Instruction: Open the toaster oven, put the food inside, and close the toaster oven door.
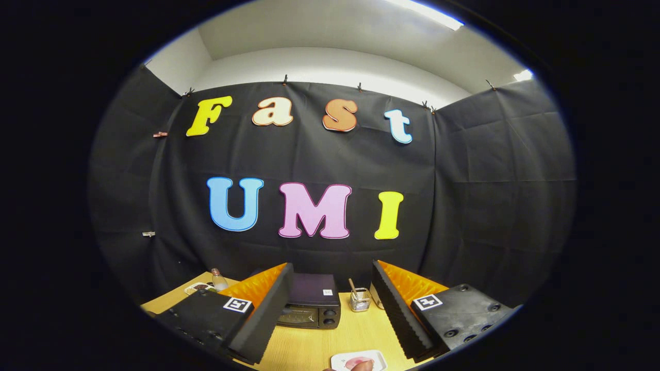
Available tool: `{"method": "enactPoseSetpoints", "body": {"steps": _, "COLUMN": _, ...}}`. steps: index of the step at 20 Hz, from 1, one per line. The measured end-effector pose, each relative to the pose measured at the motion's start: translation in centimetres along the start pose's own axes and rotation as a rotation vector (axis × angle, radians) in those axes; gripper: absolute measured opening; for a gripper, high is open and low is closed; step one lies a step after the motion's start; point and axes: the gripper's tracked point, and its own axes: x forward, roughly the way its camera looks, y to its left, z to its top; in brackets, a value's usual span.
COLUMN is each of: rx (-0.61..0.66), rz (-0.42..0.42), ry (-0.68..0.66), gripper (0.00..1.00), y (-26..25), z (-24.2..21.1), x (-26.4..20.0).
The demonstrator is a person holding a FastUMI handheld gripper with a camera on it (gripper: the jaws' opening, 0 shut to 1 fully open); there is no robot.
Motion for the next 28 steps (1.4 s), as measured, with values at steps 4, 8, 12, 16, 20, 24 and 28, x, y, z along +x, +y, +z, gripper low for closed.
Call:
{"method": "enactPoseSetpoints", "body": {"steps": 4, "rx": -0.001, "rz": 0.000, "ry": 0.007, "gripper": 0.97, "y": -0.1, "z": -0.2, "x": 0.2}}
{"method": "enactPoseSetpoints", "body": {"steps": 8, "rx": 0.000, "rz": 0.009, "ry": 0.009, "gripper": 0.97, "y": 0.3, "z": -0.3, "x": 0.0}}
{"method": "enactPoseSetpoints", "body": {"steps": 12, "rx": -0.002, "rz": 0.017, "ry": 0.008, "gripper": 0.97, "y": 0.7, "z": -0.4, "x": 0.1}}
{"method": "enactPoseSetpoints", "body": {"steps": 16, "rx": 0.003, "rz": 0.035, "ry": 0.022, "gripper": 0.97, "y": 1.8, "z": -1.2, "x": 0.0}}
{"method": "enactPoseSetpoints", "body": {"steps": 20, "rx": 0.003, "rz": 0.067, "ry": 0.045, "gripper": 0.97, "y": 4.4, "z": -2.7, "x": 0.4}}
{"method": "enactPoseSetpoints", "body": {"steps": 24, "rx": 0.023, "rz": 0.092, "ry": 0.100, "gripper": 0.97, "y": 7.6, "z": -5.5, "x": 1.7}}
{"method": "enactPoseSetpoints", "body": {"steps": 28, "rx": 0.078, "rz": 0.109, "ry": 0.210, "gripper": 0.98, "y": 10.9, "z": -10.5, "x": 4.2}}
